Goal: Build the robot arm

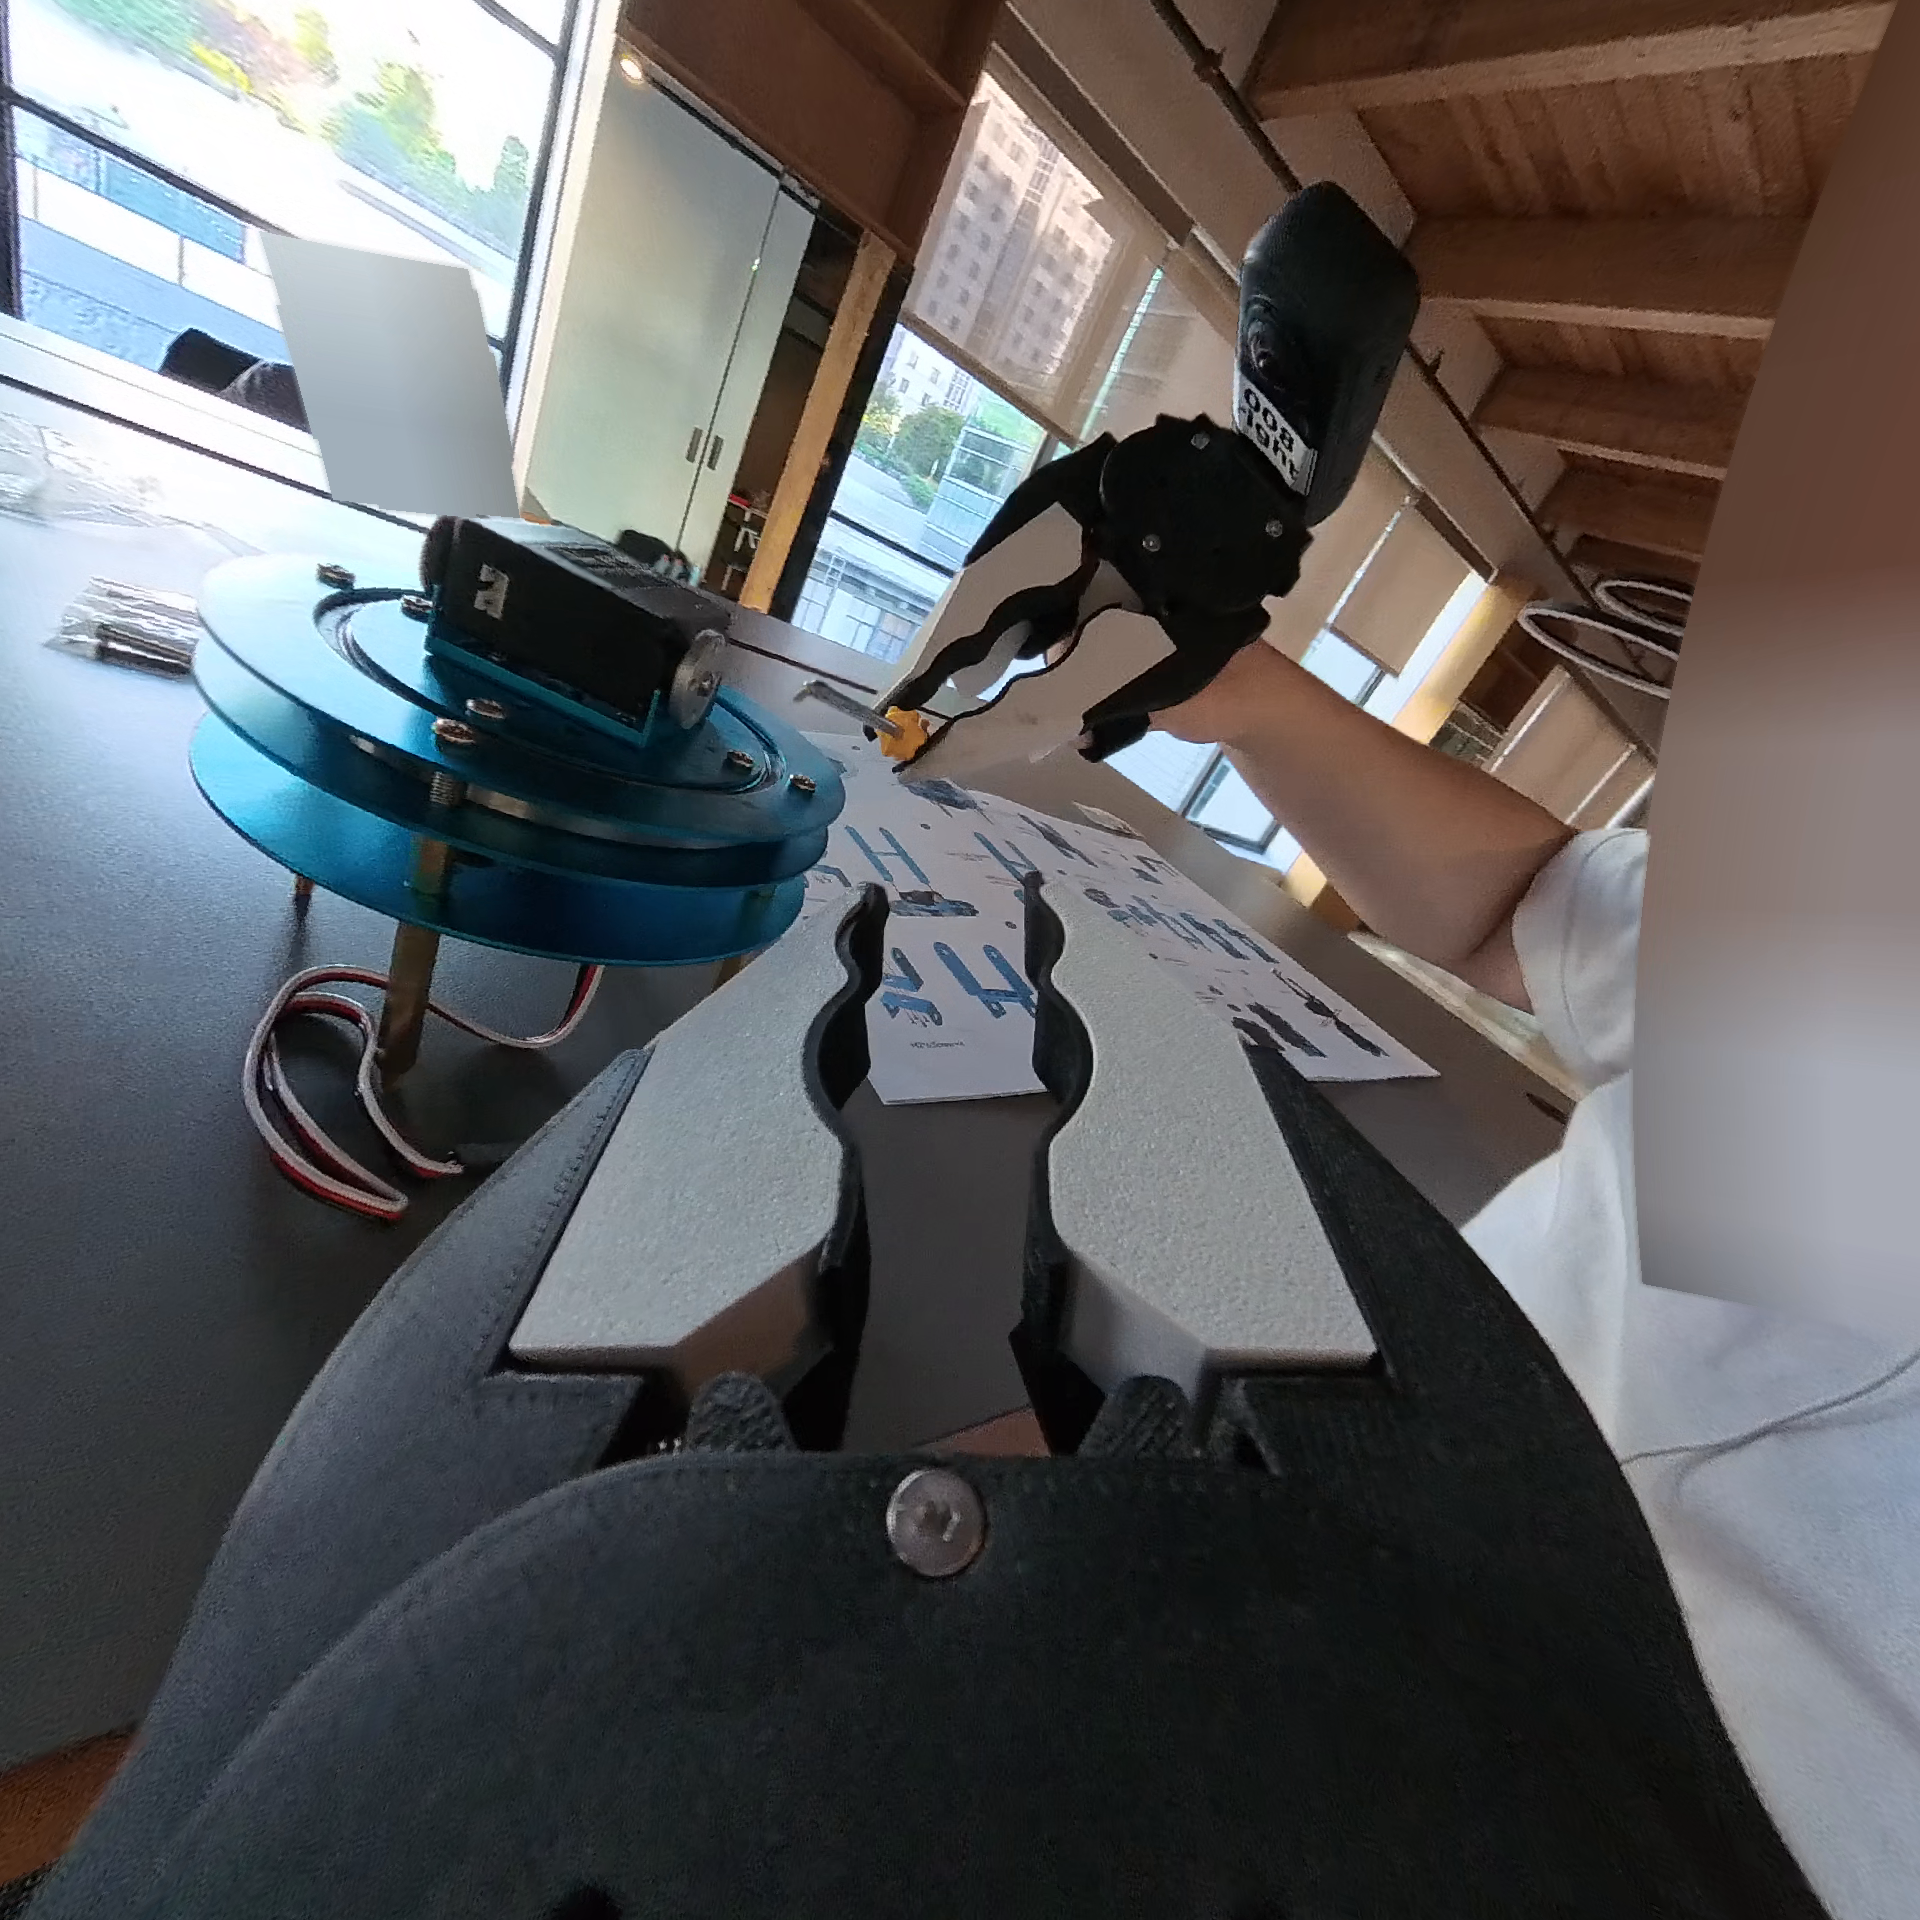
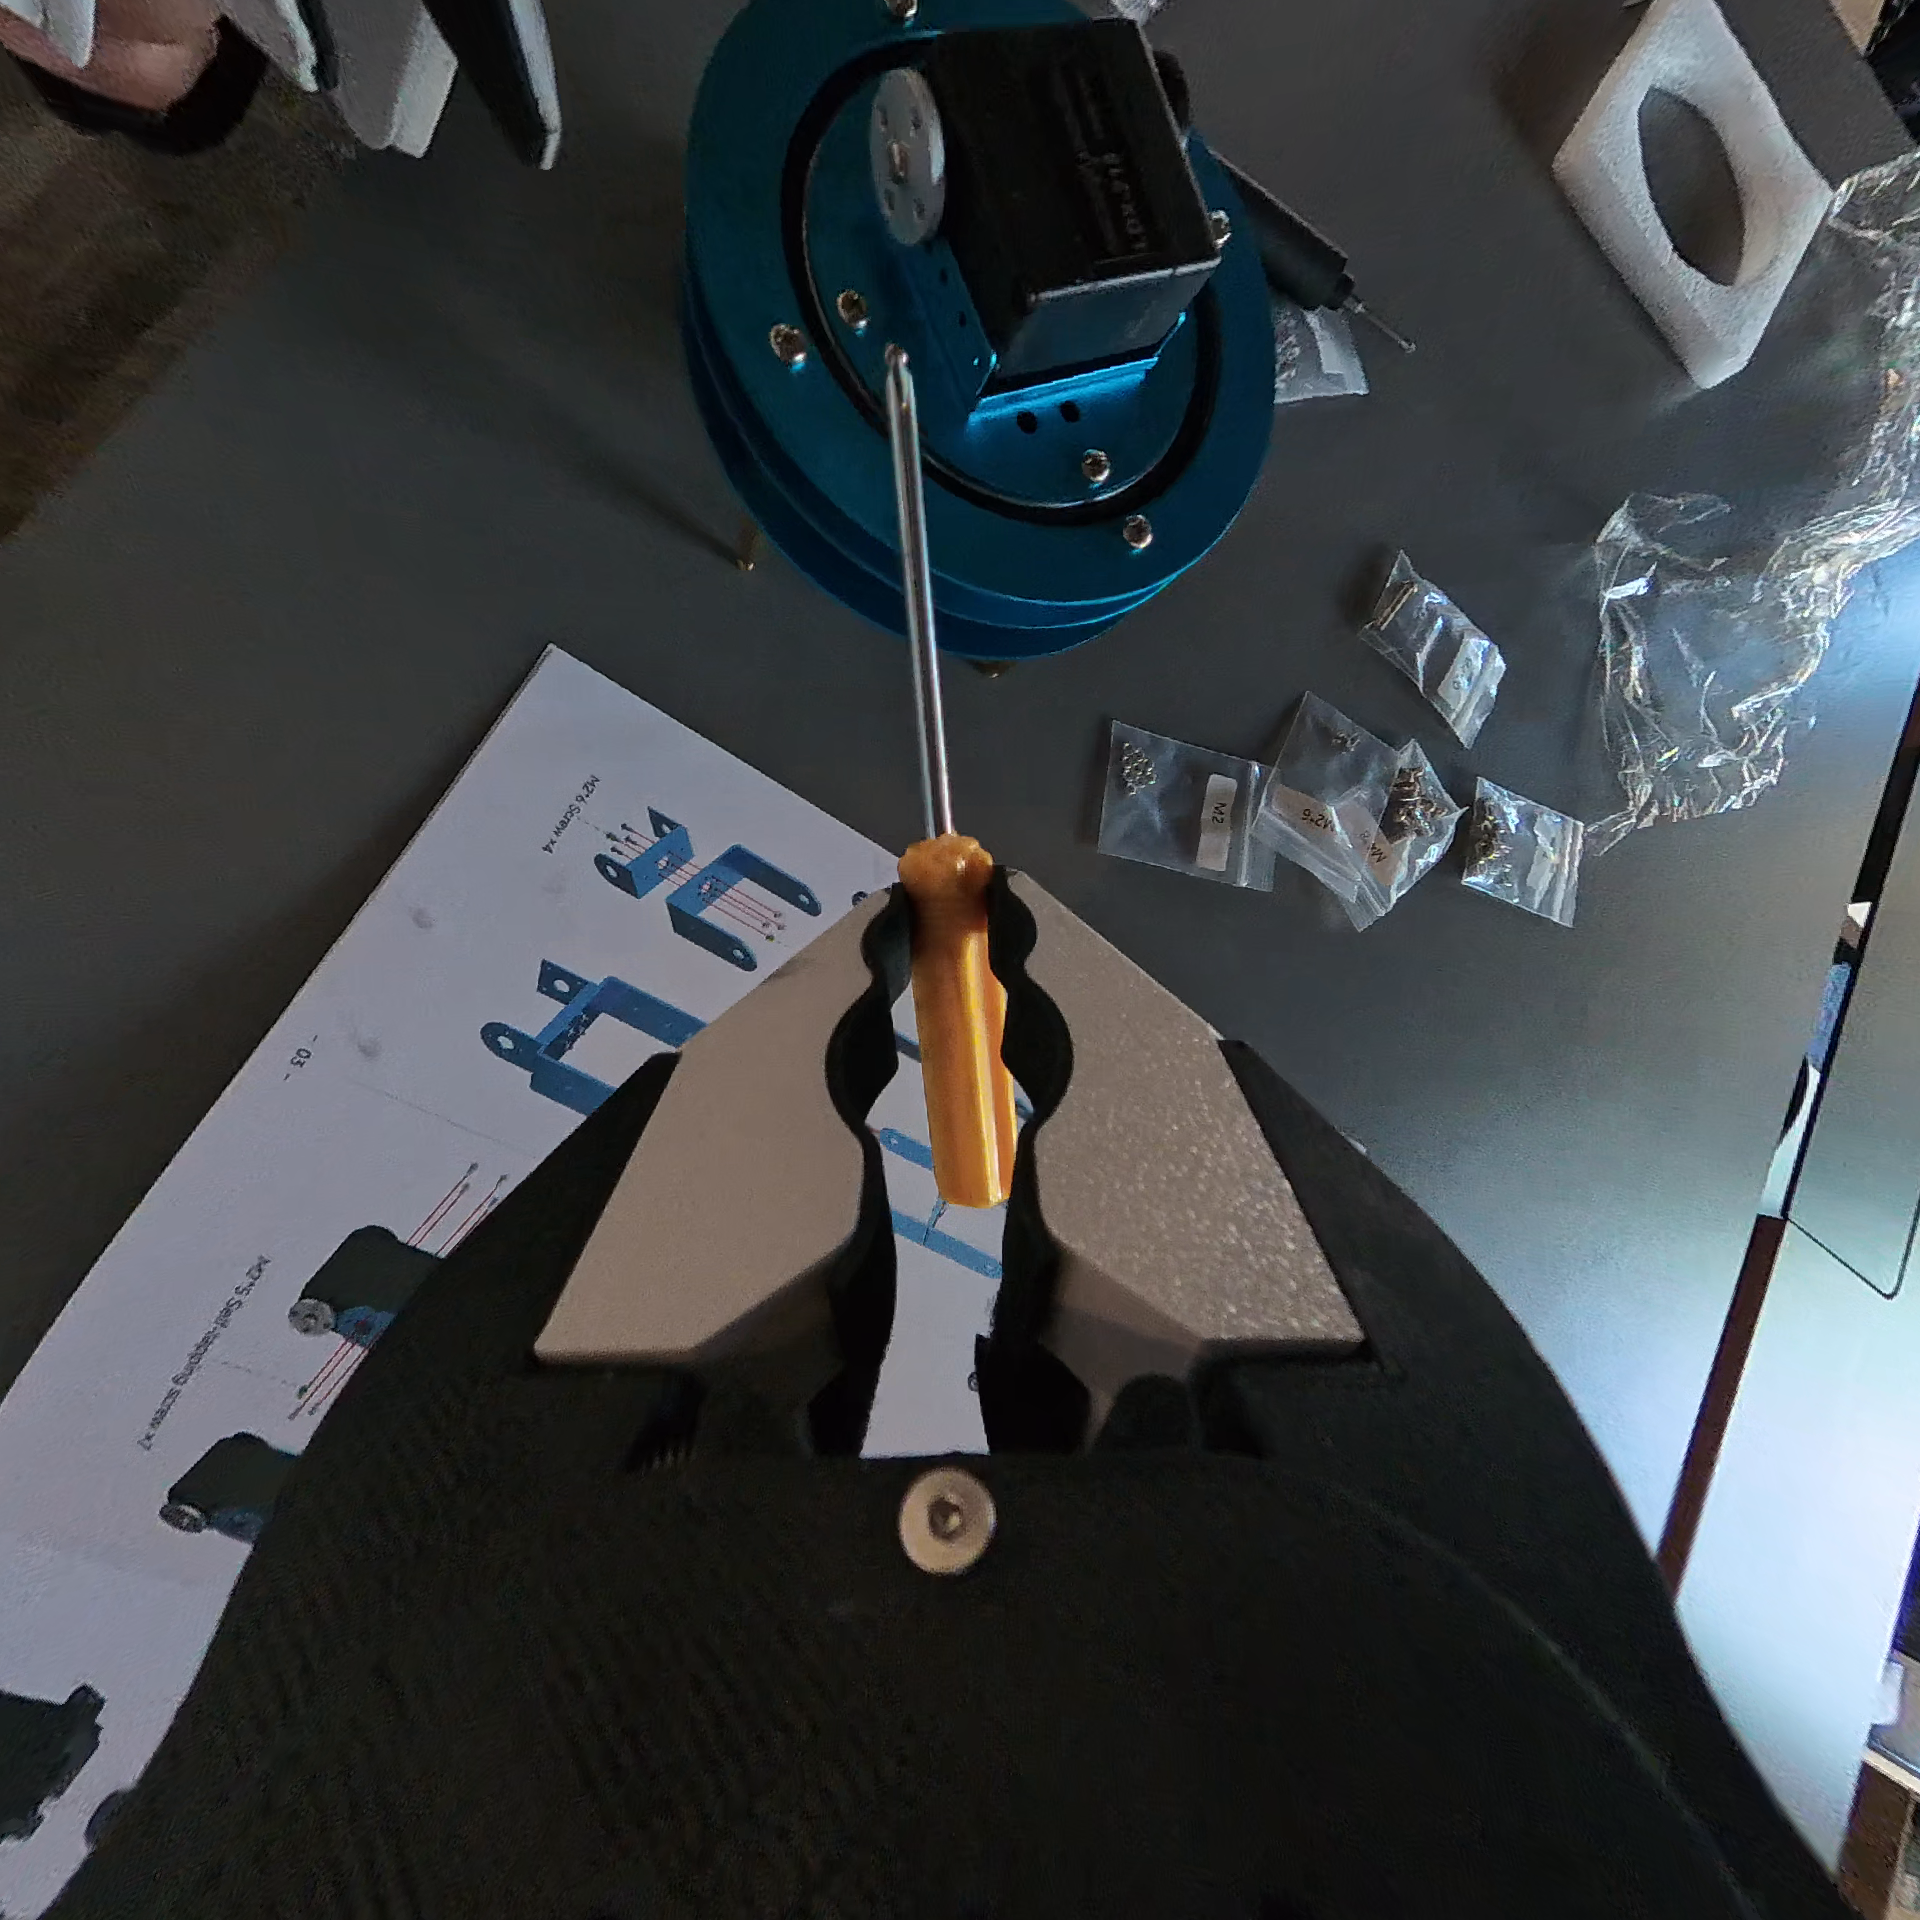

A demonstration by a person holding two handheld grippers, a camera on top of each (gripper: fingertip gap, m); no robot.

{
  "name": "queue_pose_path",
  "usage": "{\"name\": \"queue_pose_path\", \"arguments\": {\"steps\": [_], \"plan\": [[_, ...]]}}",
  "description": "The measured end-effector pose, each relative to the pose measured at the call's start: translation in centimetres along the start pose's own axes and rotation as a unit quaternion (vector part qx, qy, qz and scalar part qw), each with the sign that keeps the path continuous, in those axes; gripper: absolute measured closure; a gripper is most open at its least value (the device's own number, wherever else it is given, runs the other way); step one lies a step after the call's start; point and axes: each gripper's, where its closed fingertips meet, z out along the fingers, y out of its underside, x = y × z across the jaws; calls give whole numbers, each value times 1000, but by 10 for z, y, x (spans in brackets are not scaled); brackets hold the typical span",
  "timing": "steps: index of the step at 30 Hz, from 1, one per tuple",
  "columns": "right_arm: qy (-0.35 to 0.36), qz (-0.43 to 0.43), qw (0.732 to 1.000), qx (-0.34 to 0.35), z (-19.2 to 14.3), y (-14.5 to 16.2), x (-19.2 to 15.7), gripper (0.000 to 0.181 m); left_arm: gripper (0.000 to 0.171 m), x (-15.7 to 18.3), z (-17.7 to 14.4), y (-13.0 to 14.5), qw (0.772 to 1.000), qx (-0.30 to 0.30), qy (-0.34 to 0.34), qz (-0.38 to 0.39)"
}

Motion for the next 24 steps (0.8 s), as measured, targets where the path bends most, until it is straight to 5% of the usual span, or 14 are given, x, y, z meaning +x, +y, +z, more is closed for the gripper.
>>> {"name": "queue_pose_path", "arguments": {"steps": [6, 15, 24], "plan": [[-3, 34, 999, 9, 6, -4, -8, 168, 147, -6, -5, -5, 999, 13, -33, 17], [50, 196, 979, 29, -2, -16, -23, 168, 145, -20, -5, -12, 999, 10, -34, 31], [176, 161, 971, -7, 2, -13, -21, 168, 140, -40, -13, -44, 996, 34, -21, 79]]}}
